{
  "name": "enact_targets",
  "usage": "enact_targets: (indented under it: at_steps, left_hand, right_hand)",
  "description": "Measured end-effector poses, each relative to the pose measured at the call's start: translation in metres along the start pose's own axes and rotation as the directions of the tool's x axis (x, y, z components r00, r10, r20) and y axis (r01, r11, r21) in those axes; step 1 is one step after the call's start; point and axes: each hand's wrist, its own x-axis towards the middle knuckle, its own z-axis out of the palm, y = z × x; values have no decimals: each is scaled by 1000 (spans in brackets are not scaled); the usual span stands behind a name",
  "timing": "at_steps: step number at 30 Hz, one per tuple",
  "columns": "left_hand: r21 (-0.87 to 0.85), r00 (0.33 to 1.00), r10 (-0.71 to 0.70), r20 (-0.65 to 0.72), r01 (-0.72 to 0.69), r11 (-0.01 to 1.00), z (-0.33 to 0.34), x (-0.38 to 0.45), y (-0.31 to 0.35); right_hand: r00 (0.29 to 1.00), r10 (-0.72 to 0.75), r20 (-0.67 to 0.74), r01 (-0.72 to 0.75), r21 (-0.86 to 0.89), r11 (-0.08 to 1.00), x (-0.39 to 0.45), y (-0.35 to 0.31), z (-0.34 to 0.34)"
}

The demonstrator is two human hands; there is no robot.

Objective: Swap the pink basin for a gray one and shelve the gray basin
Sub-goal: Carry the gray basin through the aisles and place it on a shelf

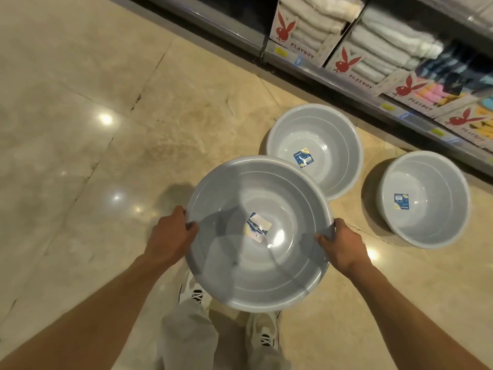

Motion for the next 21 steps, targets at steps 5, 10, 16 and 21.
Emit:
enact_targets:
  at_steps: [5,10,16,21]
  left_hand:
    - [49,999,8,51,-10,999,12,36,3]
    - [59,997,36,69,-40,997,34,55,-2]
    - [33,995,79,65,-81,996,56,63,-12]
    - [56,997,0,79,-4,998,71,66,-21]
  right_hand:
    - [999,51,-15,-50,51,997,27,5,30]
    - [997,62,34,-64,73,995,51,13,56]
    - [995,65,69,-73,120,990,65,22,80]
    - [990,79,119,-91,95,991,70,25,90]
